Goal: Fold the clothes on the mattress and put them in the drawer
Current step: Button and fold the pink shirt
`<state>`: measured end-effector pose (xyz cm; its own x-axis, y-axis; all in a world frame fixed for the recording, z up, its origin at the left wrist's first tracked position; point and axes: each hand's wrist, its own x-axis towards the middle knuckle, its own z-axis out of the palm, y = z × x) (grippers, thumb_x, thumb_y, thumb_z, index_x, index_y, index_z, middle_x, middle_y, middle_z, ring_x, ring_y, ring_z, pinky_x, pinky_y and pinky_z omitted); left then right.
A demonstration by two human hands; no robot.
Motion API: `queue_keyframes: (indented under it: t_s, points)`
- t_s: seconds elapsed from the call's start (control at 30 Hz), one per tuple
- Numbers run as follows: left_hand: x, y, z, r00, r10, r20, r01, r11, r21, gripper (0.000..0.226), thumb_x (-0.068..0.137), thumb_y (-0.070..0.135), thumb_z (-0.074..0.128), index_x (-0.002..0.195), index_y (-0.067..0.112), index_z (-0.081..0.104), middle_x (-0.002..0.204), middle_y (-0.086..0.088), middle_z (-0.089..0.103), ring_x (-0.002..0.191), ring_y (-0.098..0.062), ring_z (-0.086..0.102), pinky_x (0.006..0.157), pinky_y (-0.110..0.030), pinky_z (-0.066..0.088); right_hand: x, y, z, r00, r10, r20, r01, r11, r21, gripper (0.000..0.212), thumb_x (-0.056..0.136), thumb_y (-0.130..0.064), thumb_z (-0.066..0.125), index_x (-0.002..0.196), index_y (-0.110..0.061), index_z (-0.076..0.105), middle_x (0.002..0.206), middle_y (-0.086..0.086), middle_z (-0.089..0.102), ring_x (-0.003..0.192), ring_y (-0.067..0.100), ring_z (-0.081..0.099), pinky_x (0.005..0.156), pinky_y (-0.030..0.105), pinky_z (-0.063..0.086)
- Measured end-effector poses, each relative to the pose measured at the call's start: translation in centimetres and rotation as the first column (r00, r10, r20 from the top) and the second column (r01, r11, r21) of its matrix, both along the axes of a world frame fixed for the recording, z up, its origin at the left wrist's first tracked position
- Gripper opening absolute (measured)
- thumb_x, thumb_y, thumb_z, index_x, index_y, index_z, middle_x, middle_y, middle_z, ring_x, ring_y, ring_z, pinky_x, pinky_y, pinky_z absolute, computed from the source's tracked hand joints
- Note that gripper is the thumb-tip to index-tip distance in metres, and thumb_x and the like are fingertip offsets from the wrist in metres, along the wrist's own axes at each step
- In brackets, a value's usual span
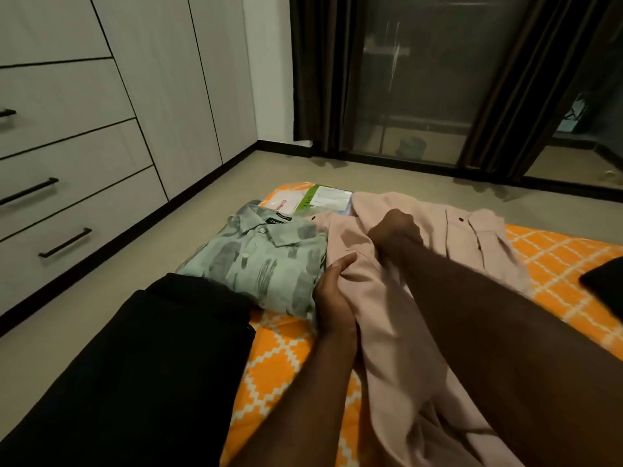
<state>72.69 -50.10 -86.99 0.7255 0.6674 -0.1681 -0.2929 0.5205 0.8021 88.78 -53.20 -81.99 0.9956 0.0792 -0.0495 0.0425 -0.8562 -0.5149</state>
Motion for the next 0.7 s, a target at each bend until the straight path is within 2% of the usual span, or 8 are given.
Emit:
queue_keyframes:
  t_s: [0.07, 0.17, 0.23, 0.33, 0.47, 0.53, 0.6, 0.7]
  points:
    - [0.1, -0.2, -0.2, 1.0, -0.02, 0.012, 0.02, 0.999, -0.034, 0.031, 0.098, 0.018, 0.049, 0.109, 0.008, 0.077, 0.115, -0.007, 0.075, 0.116, -0.025, 0.066, 0.103, -0.039, 0.052, 1.1, -0.8, -0.4, 0.996, -0.08, -0.048, 0.084, 0.993, 0.083, 0.031, 0.082, -0.024, 0.075, 0.106, -0.006, 0.067, 0.107, 0.013, 0.07, 0.097, 0.032, 0.069, 0.085, 0.041, 0.061]
    - [0.6, -0.3, 0.1, 0.998, -0.029, 0.05, 0.031, 0.998, -0.056, 0.039, 0.101, 0.023, 0.041, 0.113, 0.004, 0.073, 0.119, -0.015, 0.073, 0.117, -0.03, 0.066, 0.108, -0.046, 0.048, 2.1, -3.4, -0.4, 0.968, -0.081, -0.24, 0.172, 0.904, 0.391, 0.031, 0.085, -0.013, 0.068, 0.114, -0.001, 0.066, 0.1, 0.01, 0.068, 0.087, 0.028, 0.069, 0.072, 0.036, 0.058]
    - [0.9, -0.3, 0.2, 0.997, -0.028, 0.074, 0.033, 0.997, -0.069, 0.042, 0.096, 0.028, 0.045, 0.113, 0.002, 0.073, 0.119, -0.016, 0.072, 0.118, -0.031, 0.065, 0.111, -0.049, 0.045, 2.6, -5.2, -0.6, 0.956, -0.118, -0.269, 0.227, 0.877, 0.423, 0.033, 0.082, -0.004, 0.066, 0.114, 0.004, 0.066, 0.098, 0.011, 0.068, 0.089, 0.032, 0.07, 0.069, 0.036, 0.058]
    - [1.1, -0.6, 0.7, 0.998, -0.03, 0.058, 0.033, 0.999, -0.043, 0.041, 0.099, 0.024, 0.043, 0.114, 0.001, 0.073, 0.115, -0.013, 0.074, 0.115, -0.027, 0.067, 0.11, -0.048, 0.046, 2.8, -7.1, -0.5, 0.974, -0.213, -0.08, 0.227, 0.937, 0.267, 0.038, 0.086, -0.01, 0.066, 0.122, 0.001, 0.059, 0.116, 0.017, 0.066, 0.105, 0.036, 0.065, 0.076, 0.037, 0.056]
    - [0.8, -1.1, 1.2, 0.995, -0.039, 0.093, 0.039, 0.999, 0.003, 0.044, 0.099, 0.03, 0.042, 0.113, 0.003, 0.073, 0.115, -0.01, 0.075, 0.115, -0.025, 0.067, 0.11, -0.049, 0.046, 2.5, -8.5, -0.5, 0.98, -0.004, 0.198, 0.015, 0.999, -0.052, 0.056, 0.087, -0.015, 0.07, 0.133, -0.016, 0.038, 0.113, 0.014, 0.059, 0.099, 0.035, 0.062, 0.071, 0.04, 0.051]
    - [0.9, -1.2, 1.3, 0.992, -0.076, 0.102, 0.071, 0.996, 0.047, 0.055, 0.087, 0.045, 0.049, 0.113, 0.004, 0.074, 0.119, -0.012, 0.073, 0.119, -0.028, 0.064, 0.111, -0.048, 0.045, 2.5, -8.6, -0.5, 0.946, 0.168, 0.276, -0.086, 0.954, -0.287, 0.054, 0.09, -0.021, 0.069, 0.133, -0.023, 0.037, 0.109, 0.013, 0.058, 0.093, 0.033, 0.062, 0.069, 0.042, 0.053]
    - [1.1, -1.4, 1.4, 0.987, -0.107, 0.117, 0.099, 0.993, 0.069, 0.058, 0.08, 0.045, 0.051, 0.113, 0.003, 0.074, 0.12, -0.012, 0.072, 0.12, -0.029, 0.063, 0.112, -0.048, 0.044, 3.0, -8.0, -0.3, 0.9, 0.332, 0.281, -0.15, 0.843, -0.516, 0.052, 0.091, -0.032, 0.071, 0.134, -0.025, 0.043, 0.118, 0.014, 0.056, 0.102, 0.033, 0.06, 0.072, 0.042, 0.054]
    - [1.3, -2.0, 1.2, 0.977, -0.149, 0.152, 0.132, 0.985, 0.114, 0.047, 0.088, 0.035, 0.045, 0.108, 0.005, 0.076, 0.118, -0.01, 0.073, 0.118, -0.029, 0.063, 0.113, -0.05, 0.043, 3.6, -6.2, -0.1, 0.885, 0.414, 0.213, -0.238, 0.796, -0.557, 0.05, 0.091, -0.036, 0.072, 0.134, -0.017, 0.057, 0.129, 0.012, 0.053, 0.113, 0.027, 0.055, 0.076, 0.037, 0.05]
